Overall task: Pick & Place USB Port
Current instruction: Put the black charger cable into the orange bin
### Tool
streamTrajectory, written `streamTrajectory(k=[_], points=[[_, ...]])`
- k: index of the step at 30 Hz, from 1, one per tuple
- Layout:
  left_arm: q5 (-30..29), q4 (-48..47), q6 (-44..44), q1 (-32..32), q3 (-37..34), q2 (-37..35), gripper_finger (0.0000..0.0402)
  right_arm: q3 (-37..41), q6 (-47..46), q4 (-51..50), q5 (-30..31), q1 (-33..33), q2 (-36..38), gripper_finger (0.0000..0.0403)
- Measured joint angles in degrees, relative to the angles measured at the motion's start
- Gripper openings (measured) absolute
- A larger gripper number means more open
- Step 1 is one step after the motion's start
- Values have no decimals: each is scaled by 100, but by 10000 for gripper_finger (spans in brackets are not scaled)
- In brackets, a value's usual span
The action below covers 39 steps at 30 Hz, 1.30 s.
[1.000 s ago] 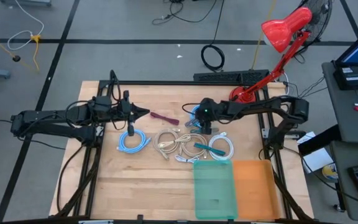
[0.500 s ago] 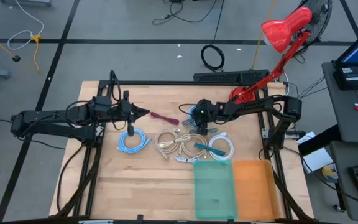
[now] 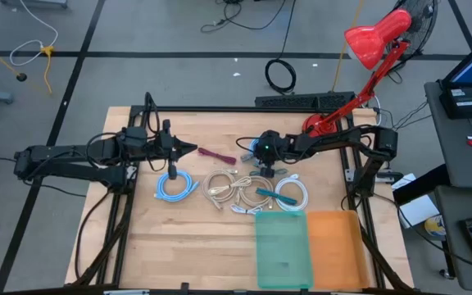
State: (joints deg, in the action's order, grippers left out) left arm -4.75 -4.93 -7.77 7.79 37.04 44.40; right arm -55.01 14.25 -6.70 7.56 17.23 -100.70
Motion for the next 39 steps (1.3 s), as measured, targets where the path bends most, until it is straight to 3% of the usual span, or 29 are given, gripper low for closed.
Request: streamTrajectory(k=[13, 29, 39], points=[[-2, -1, 42, 2, 0, 26, 24, 20, -348, 147, 911, -49, 70, 1], [0, -9, 63, 0, -4, 107, 24, 9, -948, 236, 887, -546, 1593, 1], [2, -102, 184, 7, -4, 114, 24, 3, -1030, 168, 888, -610, 1785, 0]])
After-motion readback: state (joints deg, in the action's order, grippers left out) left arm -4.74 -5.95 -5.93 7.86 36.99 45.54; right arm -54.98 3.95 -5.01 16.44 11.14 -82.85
